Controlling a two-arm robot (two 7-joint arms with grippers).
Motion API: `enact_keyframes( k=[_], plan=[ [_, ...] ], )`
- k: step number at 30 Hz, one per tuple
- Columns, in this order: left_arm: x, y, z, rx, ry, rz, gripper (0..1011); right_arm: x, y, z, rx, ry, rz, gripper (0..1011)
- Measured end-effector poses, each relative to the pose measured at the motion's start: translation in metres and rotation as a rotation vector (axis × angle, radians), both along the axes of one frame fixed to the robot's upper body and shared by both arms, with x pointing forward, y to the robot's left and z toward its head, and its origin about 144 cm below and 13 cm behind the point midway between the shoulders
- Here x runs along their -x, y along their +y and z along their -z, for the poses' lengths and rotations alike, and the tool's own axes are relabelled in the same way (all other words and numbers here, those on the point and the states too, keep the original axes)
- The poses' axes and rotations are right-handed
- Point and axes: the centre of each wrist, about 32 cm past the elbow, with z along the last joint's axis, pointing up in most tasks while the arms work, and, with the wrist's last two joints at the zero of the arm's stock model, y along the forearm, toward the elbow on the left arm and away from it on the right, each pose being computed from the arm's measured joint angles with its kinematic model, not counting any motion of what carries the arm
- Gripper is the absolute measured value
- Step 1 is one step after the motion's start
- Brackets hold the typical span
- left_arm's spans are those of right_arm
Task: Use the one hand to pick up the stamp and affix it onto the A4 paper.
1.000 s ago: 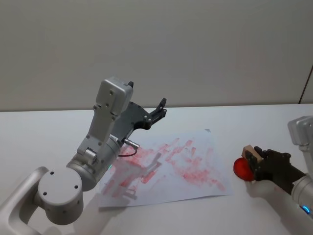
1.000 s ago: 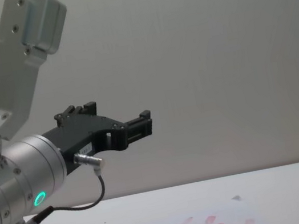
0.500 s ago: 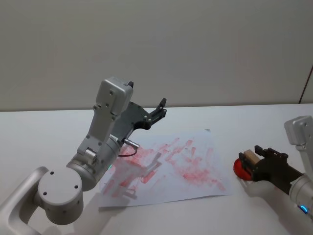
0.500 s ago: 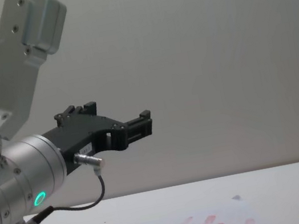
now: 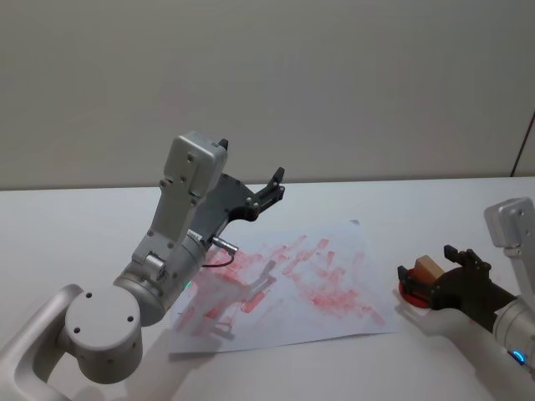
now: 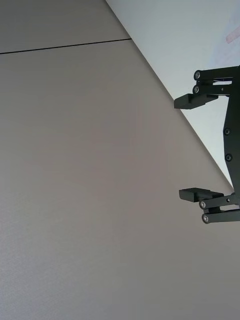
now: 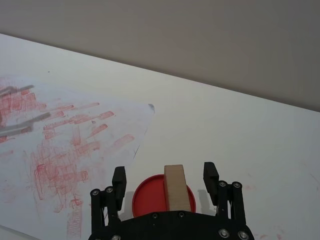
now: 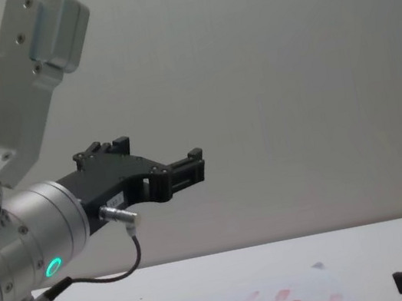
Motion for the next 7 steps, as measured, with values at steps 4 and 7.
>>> enact_keyframes(
  k=[4, 7],
  plan=[
    [0.0, 0.0, 0.0, 0.0, 0.0, 0.0, 1001, -0.0001, 0.0001, 0.0, 0.0, 0.0, 0.0, 1001],
    [0.0, 0.0, 0.0, 0.0, 0.0, 0.0, 1001, -0.0002, 0.0001, 0.0, 0.0, 0.001, 0.0, 1001]
  ],
)
